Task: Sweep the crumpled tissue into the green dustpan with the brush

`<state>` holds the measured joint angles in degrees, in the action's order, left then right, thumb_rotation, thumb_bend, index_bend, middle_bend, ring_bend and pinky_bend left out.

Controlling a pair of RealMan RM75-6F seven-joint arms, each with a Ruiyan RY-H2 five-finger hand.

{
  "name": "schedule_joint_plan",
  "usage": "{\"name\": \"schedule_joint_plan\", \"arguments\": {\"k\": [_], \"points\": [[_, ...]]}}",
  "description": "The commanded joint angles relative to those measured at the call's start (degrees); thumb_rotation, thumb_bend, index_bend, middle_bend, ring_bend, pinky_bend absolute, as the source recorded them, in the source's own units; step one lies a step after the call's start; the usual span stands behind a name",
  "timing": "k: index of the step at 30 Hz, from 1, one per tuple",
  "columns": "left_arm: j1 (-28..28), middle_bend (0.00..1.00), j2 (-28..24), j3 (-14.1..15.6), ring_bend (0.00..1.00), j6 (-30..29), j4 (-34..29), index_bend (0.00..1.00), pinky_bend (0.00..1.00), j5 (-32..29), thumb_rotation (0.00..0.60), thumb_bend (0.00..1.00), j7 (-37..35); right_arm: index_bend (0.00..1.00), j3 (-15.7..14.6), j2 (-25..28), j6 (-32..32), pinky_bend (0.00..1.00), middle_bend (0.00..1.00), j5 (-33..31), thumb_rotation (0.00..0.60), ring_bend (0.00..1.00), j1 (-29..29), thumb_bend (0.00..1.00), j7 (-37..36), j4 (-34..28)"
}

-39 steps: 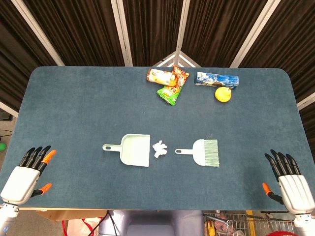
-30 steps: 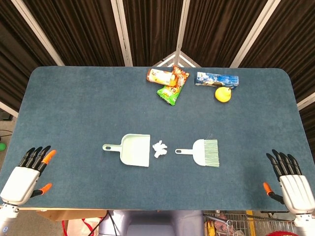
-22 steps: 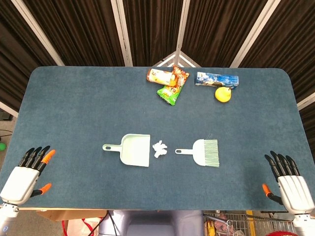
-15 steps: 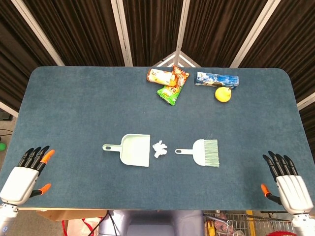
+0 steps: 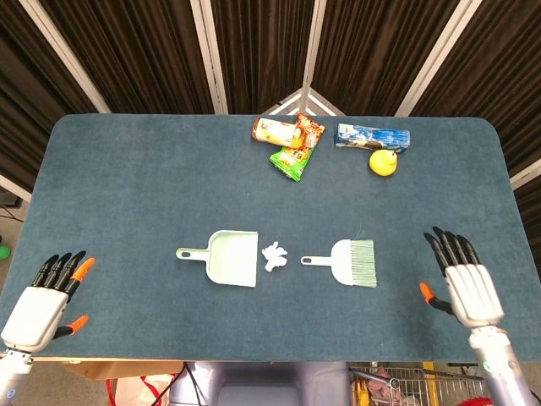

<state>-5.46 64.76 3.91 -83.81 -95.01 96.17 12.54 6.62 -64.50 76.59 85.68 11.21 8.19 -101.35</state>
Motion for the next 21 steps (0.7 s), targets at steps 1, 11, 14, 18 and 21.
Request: {"name": "schedule_joint_plan", "arguments": {"k": [1, 11, 14, 18, 21], "points": [[-0.01, 0.0, 0.06, -0.07, 0.0, 0.21, -0.14, 0.0, 0.0, -0.29, 0.6, 0.0, 0.26, 0.06, 4.45, -4.66, -5.78, 0.61, 0.53, -5.06, 0.6, 0.55, 6.15, 0.35, 6.79, -0.92], [-0.18, 0.0, -0.01, -0.02, 0.0, 0.48, -0.19, 0.0, 0.0, -0.26, 0.6, 0.0, 0.17, 0.46, 7.94, -15.28, -14.12, 0.87, 0.9, -20.64, 0.6, 0.91, 16.09, 0.35, 19.74, -0.4], [-0.29, 0.0, -0.08, 0.02, 0.0, 0.69, -0.21, 0.0, 0.0, -0.25, 0.6, 0.0, 0.06, 0.46, 7.6, -18.83, -14.26, 0.87, 0.91, -23.67, 0.6, 0.92, 17.95, 0.35, 22.89, 0.26], [-0.48, 0.0, -0.18, 0.06, 0.0, 1.12, -0.3, 0.0, 0.0, -0.4, 0.6, 0.0, -0.16, 0.46, 6.53, -23.66, -13.94, 0.87, 0.91, -26.78, 0.6, 0.92, 20.18, 0.35, 27.07, 2.02], [-0.67, 0.0, -0.27, -0.02, 0.0, 1.56, -0.46, 0.0, 0.0, -0.82, 0.6, 0.0, -0.54, 0.46, 5.54, -27.22, -13.19, 0.87, 0.91, -27.95, 0.6, 0.92, 21.26, 0.35, 28.91, 4.01]]}}
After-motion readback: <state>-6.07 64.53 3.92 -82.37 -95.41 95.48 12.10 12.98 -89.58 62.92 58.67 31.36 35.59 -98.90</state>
